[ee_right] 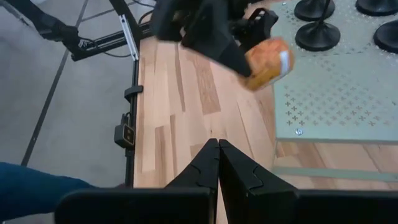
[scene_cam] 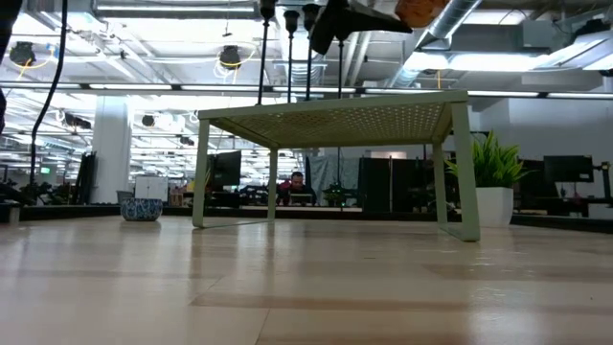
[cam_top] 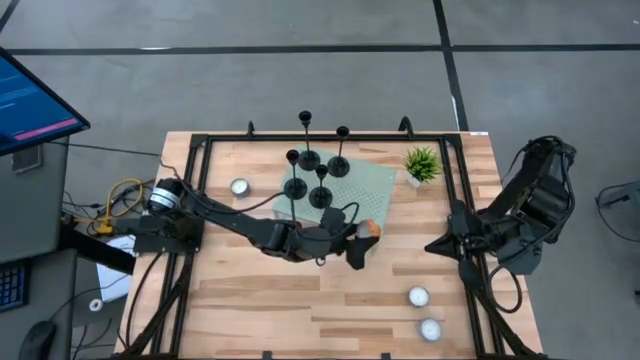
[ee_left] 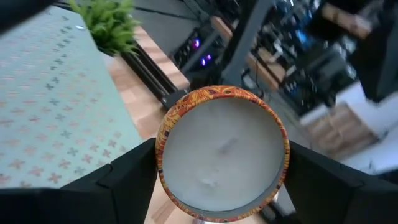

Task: Pick & Place candle stick holders
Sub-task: Put the orange scented candle on the shelf

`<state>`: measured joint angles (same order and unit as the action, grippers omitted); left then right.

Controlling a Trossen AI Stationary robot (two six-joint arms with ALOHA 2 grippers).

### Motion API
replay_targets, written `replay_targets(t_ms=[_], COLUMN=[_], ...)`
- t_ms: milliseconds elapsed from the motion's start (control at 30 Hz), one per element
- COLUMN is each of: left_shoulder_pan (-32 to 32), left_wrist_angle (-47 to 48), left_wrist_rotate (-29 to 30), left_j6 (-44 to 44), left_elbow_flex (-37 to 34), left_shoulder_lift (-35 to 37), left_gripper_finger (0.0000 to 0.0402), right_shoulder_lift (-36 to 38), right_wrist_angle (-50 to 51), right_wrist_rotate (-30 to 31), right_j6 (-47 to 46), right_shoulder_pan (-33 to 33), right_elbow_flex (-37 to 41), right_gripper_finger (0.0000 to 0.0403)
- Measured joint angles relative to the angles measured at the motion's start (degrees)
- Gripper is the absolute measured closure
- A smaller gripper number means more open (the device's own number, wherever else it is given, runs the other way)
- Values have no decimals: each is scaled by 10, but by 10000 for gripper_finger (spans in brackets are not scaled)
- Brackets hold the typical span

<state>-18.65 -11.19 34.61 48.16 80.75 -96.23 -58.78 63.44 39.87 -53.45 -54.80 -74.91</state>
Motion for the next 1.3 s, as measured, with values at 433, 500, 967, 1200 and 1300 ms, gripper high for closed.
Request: replay_targets(t_ms=[433,500,967,1200,1300], left_shoulder_pan=[0,0,-3,-6,-13], left_wrist_angle=[-4,-4,22,59,76], left_wrist_rotate=[31,50,129,127,125], left_j6=[101,102,161,164,149], left_elbow_flex=[0,0,0,0,0], left_shoulder_lift=[0,0,0,0,0], left_gripper_finger=[100,100,100,100,100], right_shoulder_lift=[-2,-2,-16,-53,-73], right_wrist_angle=[-34,-40,-69,-67,-62], right_wrist_rotate=[5,5,7,6,6], right_j6=[-6,-6,0,41,80], right_shoulder_pan=[13,16,36,67,88], right_elbow_flex=[0,0,0,1,1], right_gripper_finger=[403,403,403,403,402])
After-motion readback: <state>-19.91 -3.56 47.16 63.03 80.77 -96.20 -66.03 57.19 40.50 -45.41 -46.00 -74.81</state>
